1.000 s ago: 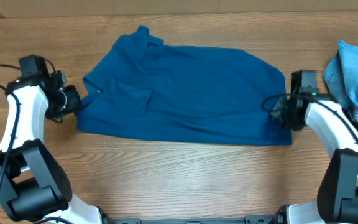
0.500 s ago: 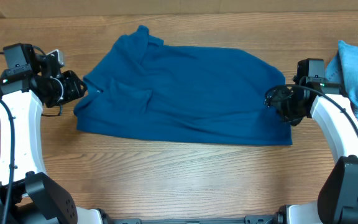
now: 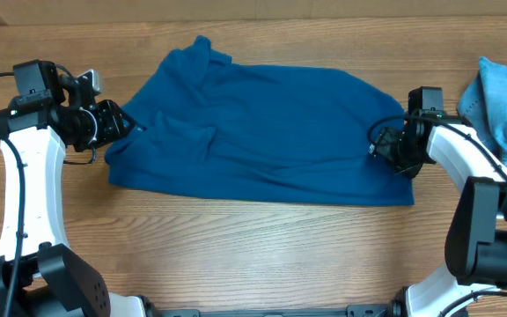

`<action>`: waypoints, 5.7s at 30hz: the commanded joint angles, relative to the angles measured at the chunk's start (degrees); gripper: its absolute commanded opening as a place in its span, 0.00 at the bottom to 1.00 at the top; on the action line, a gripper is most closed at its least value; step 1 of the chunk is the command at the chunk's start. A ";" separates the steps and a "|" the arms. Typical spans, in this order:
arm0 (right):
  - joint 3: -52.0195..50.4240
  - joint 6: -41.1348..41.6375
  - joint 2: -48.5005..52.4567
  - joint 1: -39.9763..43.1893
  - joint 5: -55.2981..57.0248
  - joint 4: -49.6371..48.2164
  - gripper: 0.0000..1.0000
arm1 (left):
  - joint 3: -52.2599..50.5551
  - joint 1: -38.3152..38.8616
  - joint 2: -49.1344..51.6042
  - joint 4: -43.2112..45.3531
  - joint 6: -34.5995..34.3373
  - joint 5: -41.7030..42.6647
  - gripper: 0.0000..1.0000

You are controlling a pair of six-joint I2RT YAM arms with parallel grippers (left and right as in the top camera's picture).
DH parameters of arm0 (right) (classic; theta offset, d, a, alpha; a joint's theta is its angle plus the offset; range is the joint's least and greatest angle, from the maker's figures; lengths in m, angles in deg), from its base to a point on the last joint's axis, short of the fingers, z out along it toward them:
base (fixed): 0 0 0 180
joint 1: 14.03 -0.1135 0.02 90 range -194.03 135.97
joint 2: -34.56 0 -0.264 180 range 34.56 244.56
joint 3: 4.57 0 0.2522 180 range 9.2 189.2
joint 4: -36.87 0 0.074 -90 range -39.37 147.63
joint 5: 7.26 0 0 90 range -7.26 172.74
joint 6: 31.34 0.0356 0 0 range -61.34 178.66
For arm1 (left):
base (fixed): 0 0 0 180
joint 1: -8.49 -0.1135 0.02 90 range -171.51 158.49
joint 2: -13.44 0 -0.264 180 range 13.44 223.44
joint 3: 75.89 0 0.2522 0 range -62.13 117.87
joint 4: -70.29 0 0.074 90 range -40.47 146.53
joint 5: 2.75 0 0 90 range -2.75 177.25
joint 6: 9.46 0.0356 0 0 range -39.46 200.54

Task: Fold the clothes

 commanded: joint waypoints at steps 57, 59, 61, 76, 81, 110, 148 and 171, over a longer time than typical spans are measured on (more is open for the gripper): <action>4.22 1.51 -8.70 7.67 4.72 -0.98 0.07 | 0.72 0.42 -0.20 2.51 0.44 1.25 0.43; 4.22 1.51 -8.55 7.65 4.35 -0.28 0.23 | 0.72 0.42 -0.20 2.47 0.44 1.25 0.43; 4.22 1.51 -8.46 7.21 4.09 0.28 0.50 | 0.72 0.42 -0.20 2.38 0.44 1.25 0.43; 3.04 1.75 -8.24 6.32 1.57 11.63 0.45 | -0.04 0.42 0.02 -0.87 2.60 -1.97 0.49; -3.87 3.43 -8.11 6.32 -0.85 5.51 0.28 | -0.35 0.42 0.04 -0.72 2.62 -1.99 0.49; -10.27 2.71 -8.57 9.14 5.55 -0.92 0.47 | -0.35 2.51 0.04 -2.21 6.23 -1.25 0.50; -5.46 -3.28 -23.52 5.35 -3.28 4.20 0.67 | -12.50 14.34 21.44 19.45 -2.58 -27.91 0.50; -7.74 -2.86 -23.43 4.07 -6.16 7.76 0.71 | -11.72 8.96 19.15 13.79 2.71 -21.64 0.51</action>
